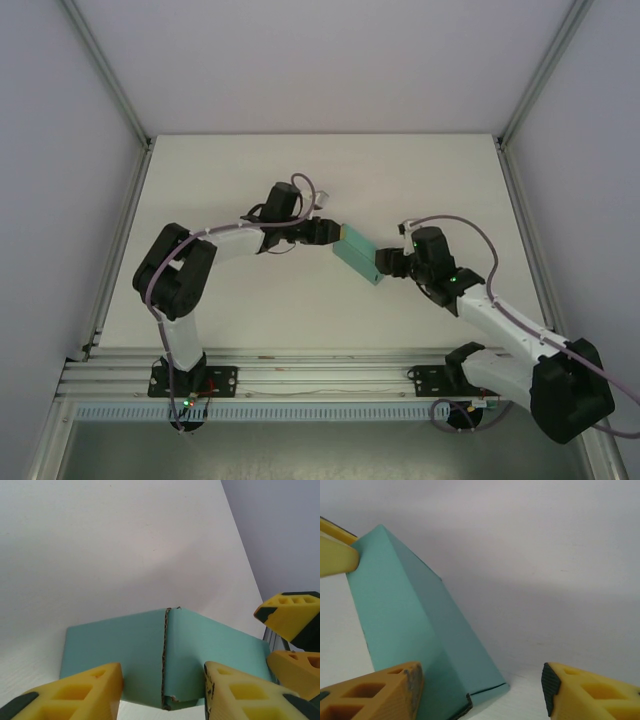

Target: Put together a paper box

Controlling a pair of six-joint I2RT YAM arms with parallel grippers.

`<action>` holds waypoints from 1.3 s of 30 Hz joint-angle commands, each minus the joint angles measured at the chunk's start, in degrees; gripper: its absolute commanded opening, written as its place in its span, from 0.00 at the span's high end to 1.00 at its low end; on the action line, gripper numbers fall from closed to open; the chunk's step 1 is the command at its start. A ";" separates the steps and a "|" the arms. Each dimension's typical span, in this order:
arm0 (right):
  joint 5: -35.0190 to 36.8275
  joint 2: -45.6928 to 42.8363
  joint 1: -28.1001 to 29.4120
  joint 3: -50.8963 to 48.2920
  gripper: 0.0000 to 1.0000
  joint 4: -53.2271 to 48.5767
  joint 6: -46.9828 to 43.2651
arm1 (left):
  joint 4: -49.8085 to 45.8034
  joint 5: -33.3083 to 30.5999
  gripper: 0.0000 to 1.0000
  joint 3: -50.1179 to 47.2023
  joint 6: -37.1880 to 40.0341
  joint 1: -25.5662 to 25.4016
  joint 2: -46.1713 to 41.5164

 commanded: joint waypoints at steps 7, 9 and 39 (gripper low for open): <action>3.52 1.86 0.02 -7.83 0.50 7.63 9.04 | 3.59 -4.30 0.67 -7.67 -6.34 -0.24 1.39; 3.86 3.39 0.06 -8.55 0.54 9.24 10.04 | 3.54 -5.28 0.71 -8.35 -6.96 -0.20 1.27; 2.08 1.88 -1.95 9.23 0.49 -10.97 21.64 | -6.90 -19.90 0.82 -6.66 -8.07 -4.15 -3.05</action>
